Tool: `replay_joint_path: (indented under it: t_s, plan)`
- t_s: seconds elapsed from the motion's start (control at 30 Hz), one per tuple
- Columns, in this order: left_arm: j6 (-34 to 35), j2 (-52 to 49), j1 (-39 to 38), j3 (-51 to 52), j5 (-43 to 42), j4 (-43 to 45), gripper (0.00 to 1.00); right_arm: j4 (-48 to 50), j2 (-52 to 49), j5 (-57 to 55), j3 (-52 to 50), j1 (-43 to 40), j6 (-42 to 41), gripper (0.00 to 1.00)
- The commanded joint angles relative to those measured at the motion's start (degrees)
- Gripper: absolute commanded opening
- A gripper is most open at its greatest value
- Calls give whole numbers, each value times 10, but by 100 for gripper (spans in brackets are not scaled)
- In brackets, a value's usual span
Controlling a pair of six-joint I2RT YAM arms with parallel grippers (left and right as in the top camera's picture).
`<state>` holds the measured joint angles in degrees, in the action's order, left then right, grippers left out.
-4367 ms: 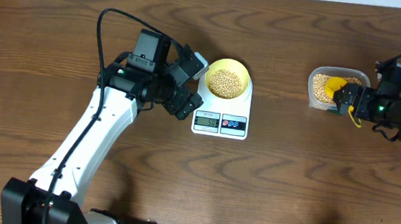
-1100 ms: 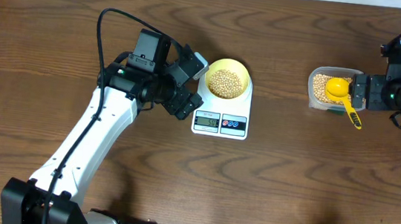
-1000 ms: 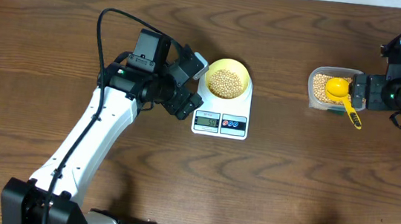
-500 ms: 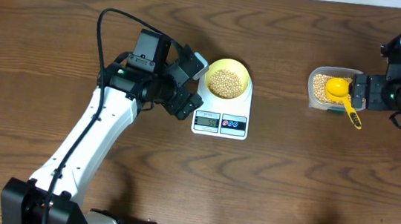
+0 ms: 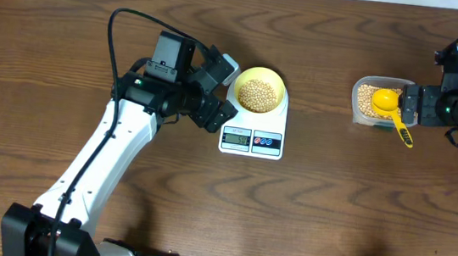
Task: Scoop item into bowl and weigh 50g on scale
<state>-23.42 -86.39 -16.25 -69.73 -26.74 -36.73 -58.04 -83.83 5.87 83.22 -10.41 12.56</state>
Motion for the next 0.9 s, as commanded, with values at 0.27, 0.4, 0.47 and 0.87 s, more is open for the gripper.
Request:
replay_joint_path:
  t_s: [0.27,0.4,0.47,0.87]
  plan:
    - [144,1,-64,6,83,4,86,0,9,-3,12,3,-5,99]
    - [221,-4,-90,7,152,11,86,0,9,-3,12,3,-5,99]
    - [222,-5,-101,11,160,18,86,0,9,-3,12,3,-5,99]
    - [248,-12,-115,30,185,46,86,0,9,-4,12,3,-5,99]
